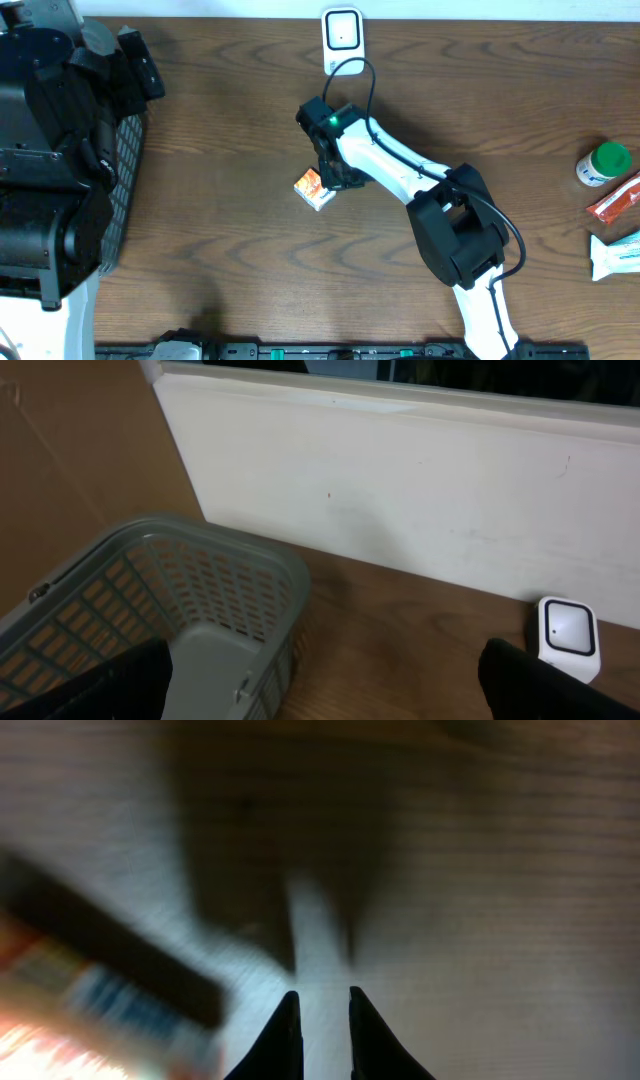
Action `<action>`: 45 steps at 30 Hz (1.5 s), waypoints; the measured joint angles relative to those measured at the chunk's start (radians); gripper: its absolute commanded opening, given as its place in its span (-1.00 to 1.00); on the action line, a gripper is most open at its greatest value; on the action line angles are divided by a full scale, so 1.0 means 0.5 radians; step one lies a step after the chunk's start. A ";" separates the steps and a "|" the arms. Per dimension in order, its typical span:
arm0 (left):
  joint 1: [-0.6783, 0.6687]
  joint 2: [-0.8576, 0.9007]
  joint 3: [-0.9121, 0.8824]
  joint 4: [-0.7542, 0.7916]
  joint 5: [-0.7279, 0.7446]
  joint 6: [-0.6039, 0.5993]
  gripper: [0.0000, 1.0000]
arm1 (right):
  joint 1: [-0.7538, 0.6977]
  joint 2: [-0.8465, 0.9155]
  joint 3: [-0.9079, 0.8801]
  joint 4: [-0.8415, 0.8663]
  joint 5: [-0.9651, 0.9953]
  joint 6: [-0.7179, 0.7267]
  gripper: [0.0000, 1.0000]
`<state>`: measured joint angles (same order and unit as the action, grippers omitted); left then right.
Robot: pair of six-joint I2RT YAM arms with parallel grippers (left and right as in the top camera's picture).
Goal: Scan the item barcode
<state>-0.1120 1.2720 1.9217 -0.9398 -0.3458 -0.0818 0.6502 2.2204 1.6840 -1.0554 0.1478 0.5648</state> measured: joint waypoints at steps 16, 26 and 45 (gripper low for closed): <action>0.000 -0.001 0.000 -0.001 0.000 0.001 0.96 | 0.002 -0.082 -0.220 0.240 -0.835 -0.385 -0.89; 0.000 -0.001 0.000 -0.001 0.000 0.001 0.96 | 0.033 -0.037 -0.253 0.317 -1.456 -0.434 -0.78; 0.000 -0.001 0.000 -0.001 0.000 0.000 0.96 | 0.060 -0.240 0.084 0.232 -1.144 -0.632 0.98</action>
<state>-0.1120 1.2716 1.9217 -0.9401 -0.3458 -0.0818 0.6800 2.1006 1.7260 -0.9394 -0.4244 0.2489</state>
